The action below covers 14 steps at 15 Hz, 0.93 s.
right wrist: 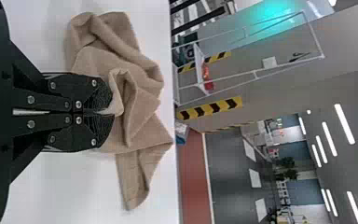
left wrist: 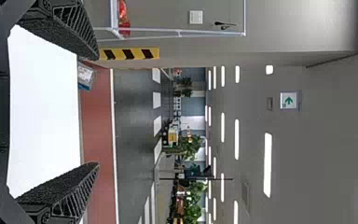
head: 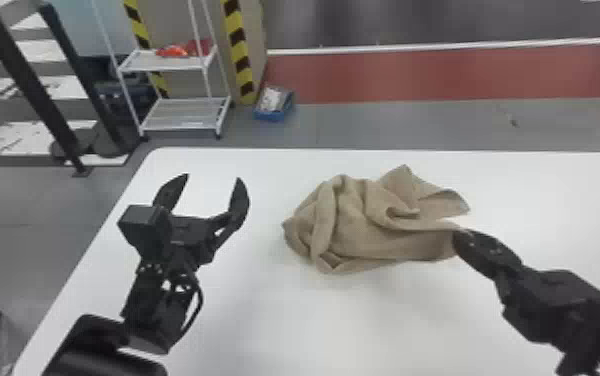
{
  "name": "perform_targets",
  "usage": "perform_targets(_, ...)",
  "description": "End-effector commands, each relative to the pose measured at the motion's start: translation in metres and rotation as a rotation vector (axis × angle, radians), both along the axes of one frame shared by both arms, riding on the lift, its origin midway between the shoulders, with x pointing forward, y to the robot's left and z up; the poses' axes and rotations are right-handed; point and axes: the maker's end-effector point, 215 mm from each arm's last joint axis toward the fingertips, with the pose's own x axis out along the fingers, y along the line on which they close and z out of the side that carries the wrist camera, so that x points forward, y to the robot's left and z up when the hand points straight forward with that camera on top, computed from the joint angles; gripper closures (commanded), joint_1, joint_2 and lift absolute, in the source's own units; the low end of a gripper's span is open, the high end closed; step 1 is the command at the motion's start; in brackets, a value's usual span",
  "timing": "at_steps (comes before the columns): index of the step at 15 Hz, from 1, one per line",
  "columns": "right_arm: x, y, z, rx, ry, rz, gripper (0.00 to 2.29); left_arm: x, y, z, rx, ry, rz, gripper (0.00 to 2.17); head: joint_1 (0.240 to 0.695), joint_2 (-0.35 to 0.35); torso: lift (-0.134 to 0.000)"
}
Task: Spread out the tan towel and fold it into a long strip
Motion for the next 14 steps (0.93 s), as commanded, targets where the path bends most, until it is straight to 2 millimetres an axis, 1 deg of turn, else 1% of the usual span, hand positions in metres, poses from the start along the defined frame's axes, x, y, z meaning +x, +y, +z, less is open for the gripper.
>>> perform_targets(1, 0.009, -0.003, 0.079, 0.025, -0.122, -0.006, 2.07, -0.002, 0.0, -0.002, 0.0, 0.004, -0.001, 0.08, 0.695, 0.111, -0.124)
perform_targets(2, 0.015, -0.011, 0.103, 0.038, -0.166, -0.029, 2.07, -0.004, -0.001, -0.004, 0.001, 0.007, -0.002, 0.08, 0.695, 0.11, -0.124)
perform_targets(3, 0.02, -0.036, 0.125, 0.065, -0.202, -0.082, 2.07, -0.005, -0.001, -0.001, 0.003, 0.003, -0.002, 0.08, 0.695, 0.108, -0.124)
perform_targets(4, 0.023, -0.066, 0.136, 0.076, -0.224, -0.139, 2.07, -0.007, 0.002, 0.001, 0.011, 0.002, -0.001, 0.08, 0.695, 0.102, -0.124)
perform_targets(5, 0.023, -0.088, 0.142, 0.078, -0.234, -0.175, 2.07, -0.007, 0.003, 0.0, 0.014, 0.003, -0.001, 0.08, 0.695, 0.088, -0.124)
perform_targets(6, 0.021, -0.108, 0.146, 0.087, -0.243, -0.208, 2.07, -0.007, 0.005, 0.0, 0.017, 0.006, 0.0, 0.08, 0.688, 0.051, -0.124)
perform_targets(7, 0.019, -0.119, 0.151, 0.094, -0.255, -0.22, 2.07, -0.007, 0.006, 0.0, 0.018, 0.005, 0.001, 0.08, 0.681, 0.03, -0.124)
perform_targets(9, 0.015, -0.131, 0.153, 0.099, -0.261, -0.238, 2.07, -0.008, 0.001, -0.004, 0.019, 0.015, -0.006, 0.08, 0.675, -0.002, -0.124)
perform_targets(11, 0.014, -0.159, 0.162, 0.079, -0.284, -0.296, 2.07, -0.01, -0.005, -0.002, 0.024, 0.013, -0.016, 0.08, 0.674, -0.023, -0.124)
perform_targets(12, 0.01, -0.186, 0.163, 0.089, -0.29, -0.342, 2.07, -0.013, -0.005, -0.001, 0.026, 0.014, -0.017, 0.08, 0.673, -0.046, -0.124)
perform_targets(13, 0.008, -0.219, 0.157, 0.09, -0.284, -0.397, 2.07, -0.014, -0.003, -0.001, 0.032, 0.013, -0.014, 0.08, 0.671, -0.064, -0.124)
perform_targets(14, 0.007, -0.248, 0.143, 0.073, -0.254, -0.44, 2.07, -0.014, -0.001, -0.002, 0.036, 0.016, -0.012, 0.08, 0.67, -0.082, -0.124)
